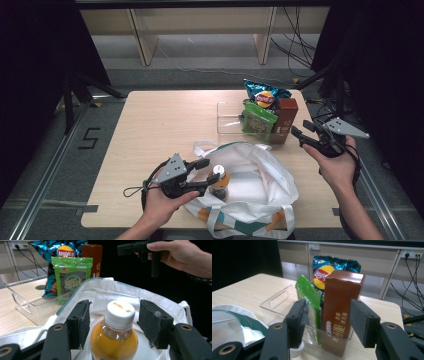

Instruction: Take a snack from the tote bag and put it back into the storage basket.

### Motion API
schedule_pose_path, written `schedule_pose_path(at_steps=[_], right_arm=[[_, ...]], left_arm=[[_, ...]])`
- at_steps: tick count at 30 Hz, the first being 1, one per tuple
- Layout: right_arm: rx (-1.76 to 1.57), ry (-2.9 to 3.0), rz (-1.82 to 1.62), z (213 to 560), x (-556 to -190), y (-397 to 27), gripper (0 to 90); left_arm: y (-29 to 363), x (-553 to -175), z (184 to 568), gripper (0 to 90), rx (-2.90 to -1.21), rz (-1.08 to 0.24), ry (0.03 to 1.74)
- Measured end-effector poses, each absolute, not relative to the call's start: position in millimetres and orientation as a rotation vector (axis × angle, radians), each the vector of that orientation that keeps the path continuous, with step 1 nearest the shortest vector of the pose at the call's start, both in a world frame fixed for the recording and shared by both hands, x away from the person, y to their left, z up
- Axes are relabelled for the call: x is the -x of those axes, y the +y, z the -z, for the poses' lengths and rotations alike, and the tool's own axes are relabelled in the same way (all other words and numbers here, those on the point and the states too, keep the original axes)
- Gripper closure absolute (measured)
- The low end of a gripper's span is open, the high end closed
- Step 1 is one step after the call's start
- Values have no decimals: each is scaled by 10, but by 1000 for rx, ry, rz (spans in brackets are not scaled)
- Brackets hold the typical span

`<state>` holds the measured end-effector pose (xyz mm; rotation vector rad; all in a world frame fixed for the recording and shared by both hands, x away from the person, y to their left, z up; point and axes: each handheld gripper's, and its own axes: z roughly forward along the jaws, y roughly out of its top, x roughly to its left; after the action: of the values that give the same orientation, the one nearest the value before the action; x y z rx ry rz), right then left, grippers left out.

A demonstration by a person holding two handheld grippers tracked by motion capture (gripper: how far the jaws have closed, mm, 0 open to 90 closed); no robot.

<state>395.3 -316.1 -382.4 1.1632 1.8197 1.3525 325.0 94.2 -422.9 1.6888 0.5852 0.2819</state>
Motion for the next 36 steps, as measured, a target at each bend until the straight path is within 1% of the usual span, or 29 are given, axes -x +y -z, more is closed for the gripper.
schedule_pose_path(at_steps=[10, 15, 23, 29, 36], right_arm=[[-1160, 1820, -1344, 3855, -3974, -3166, 490], [-1151, 1824, -1323, 3866, -3972, -3190, 490], [-1171, 1811, -1333, 3868, -3954, -3186, 489], [-1163, 1814, -1325, 3871, -3955, -3201, 489], [-1153, 1816, -1318, 3872, -3963, -3211, 490]], left_arm=[[847, -3286, 4296, 447, -1697, -267, 571], [808, -3305, 4329, 483, -1698, -257, 554], [790, -3342, 4358, 572, -1697, -244, 534], [778, -3323, 4354, 584, -1704, -278, 525], [770, -3313, 4340, 589, -1701, -278, 529]])
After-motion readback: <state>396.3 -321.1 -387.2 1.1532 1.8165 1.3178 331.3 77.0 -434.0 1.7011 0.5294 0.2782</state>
